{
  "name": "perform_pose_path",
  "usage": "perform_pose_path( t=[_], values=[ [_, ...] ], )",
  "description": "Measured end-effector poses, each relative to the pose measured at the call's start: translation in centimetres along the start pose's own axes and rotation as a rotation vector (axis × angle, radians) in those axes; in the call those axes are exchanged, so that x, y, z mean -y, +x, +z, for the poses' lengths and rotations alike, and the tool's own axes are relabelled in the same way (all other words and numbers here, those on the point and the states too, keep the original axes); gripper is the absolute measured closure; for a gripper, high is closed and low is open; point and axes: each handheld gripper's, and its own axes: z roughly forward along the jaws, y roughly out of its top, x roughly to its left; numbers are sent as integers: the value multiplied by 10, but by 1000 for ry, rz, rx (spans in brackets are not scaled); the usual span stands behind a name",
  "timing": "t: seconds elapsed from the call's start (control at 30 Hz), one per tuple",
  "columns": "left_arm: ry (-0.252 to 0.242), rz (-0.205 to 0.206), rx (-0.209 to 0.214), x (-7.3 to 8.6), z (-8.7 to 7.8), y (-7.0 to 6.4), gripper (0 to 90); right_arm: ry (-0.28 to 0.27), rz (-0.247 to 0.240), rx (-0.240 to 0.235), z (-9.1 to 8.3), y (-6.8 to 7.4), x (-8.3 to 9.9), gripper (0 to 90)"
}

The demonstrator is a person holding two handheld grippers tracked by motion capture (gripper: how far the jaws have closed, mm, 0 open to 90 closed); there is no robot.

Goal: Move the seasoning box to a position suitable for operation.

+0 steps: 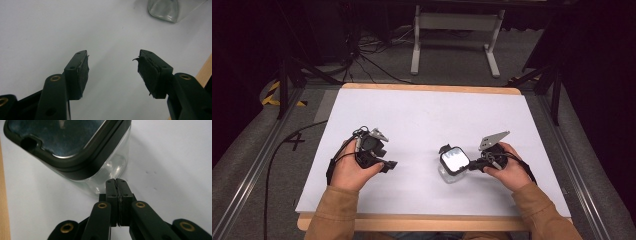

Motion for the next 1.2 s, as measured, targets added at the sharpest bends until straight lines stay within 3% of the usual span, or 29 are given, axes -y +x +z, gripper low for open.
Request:
perform_pose_path(
  t=[0.43,0.7,0.83,0.97,1.07,1.13,1.2],
  values=[
    [9,39,24,-14,8,-4,423,35,-26,-32,8,18,1,900],
    [-9,51,34,-18,12,-7,435,62,-40,-52,16,26,1,900],
    [-20,59,39,-21,12,-8,444,41,-41,-52,13,25,2,900],
    [-77,68,94,-29,11,-10,505,5,-22,4,-9,20,5,900],
    [-165,81,191,-44,14,-16,584,-42,10,33,-28,17,12,900],
    [-196,103,267,-53,20,-21,707,-64,20,51,-37,17,19,900],
    [-205,133,270,-62,25,-27,765,-73,31,69,-44,18,25,900]
  ],
)
